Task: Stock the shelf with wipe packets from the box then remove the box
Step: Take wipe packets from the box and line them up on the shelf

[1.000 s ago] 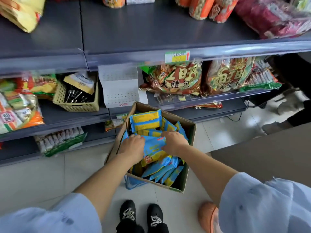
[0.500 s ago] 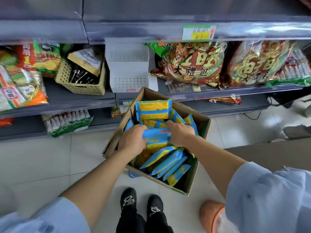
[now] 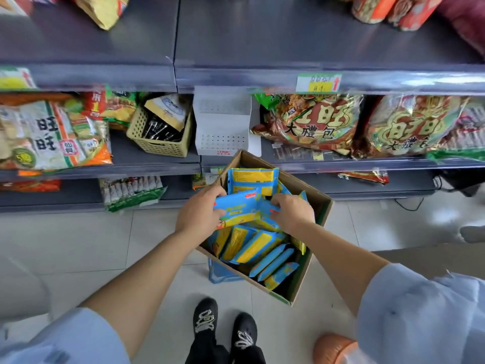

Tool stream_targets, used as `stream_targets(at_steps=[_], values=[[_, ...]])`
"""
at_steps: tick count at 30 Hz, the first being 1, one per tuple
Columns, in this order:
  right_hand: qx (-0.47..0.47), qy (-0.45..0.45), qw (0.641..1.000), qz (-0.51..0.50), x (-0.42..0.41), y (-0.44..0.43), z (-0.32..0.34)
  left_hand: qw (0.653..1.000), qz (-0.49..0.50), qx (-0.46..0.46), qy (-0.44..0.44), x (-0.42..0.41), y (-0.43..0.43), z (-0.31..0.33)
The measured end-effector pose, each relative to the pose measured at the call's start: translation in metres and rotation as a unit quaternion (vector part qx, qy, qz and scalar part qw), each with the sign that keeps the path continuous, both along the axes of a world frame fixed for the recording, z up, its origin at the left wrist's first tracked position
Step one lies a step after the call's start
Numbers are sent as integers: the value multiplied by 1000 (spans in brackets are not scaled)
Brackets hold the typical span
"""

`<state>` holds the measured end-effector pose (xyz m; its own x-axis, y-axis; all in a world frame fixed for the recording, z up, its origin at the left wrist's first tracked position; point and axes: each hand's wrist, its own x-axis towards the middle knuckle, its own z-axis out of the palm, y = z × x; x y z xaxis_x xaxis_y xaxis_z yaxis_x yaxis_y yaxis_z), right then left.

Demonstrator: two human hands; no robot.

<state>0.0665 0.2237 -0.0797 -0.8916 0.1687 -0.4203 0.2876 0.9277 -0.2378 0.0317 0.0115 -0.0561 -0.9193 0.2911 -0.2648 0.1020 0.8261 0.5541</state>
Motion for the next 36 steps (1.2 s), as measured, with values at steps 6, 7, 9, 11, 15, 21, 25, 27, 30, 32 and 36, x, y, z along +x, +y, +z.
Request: stream_targets(at_steps=[6, 7, 9, 11, 15, 21, 25, 27, 30, 32, 36], values=[[-27, 80, 996, -29, -10, 1, 75, 999, -1, -3, 39, 1, -13, 65], [-32, 92, 995, -31, -11, 0, 88, 999, -2, -7, 47, 1, -18, 76], [-38, 121, 992, -21, -16, -3, 111, 998, -4, -12, 64, 0, -26, 100], [-37, 144, 989, -7, -22, -11, 135, 996, -4, -15, 84, -1, -36, 124], [-49, 182, 982, 19, -36, -36, 182, 994, 7, -14, 104, -2, -61, 171], [-57, 230, 969, 66, -57, -94, 247, 989, 39, -31, 139, -1, -118, 234], [-87, 274, 952, 100, -67, -141, 289, 986, 50, -23, 160, 2, -167, 277], [-97, 295, 943, 118, -71, -168, 310, 984, 54, -28, 169, 3, -193, 296], [-94, 324, 930, 145, -77, -211, 340, 978, 64, -23, 195, 2, -233, 322], [-90, 341, 923, 153, -81, -239, 357, 976, 65, -15, 209, 2, -259, 338], [-91, 368, 911, 165, -91, -292, 387, 972, 69, -2, 223, -1, -310, 367]])
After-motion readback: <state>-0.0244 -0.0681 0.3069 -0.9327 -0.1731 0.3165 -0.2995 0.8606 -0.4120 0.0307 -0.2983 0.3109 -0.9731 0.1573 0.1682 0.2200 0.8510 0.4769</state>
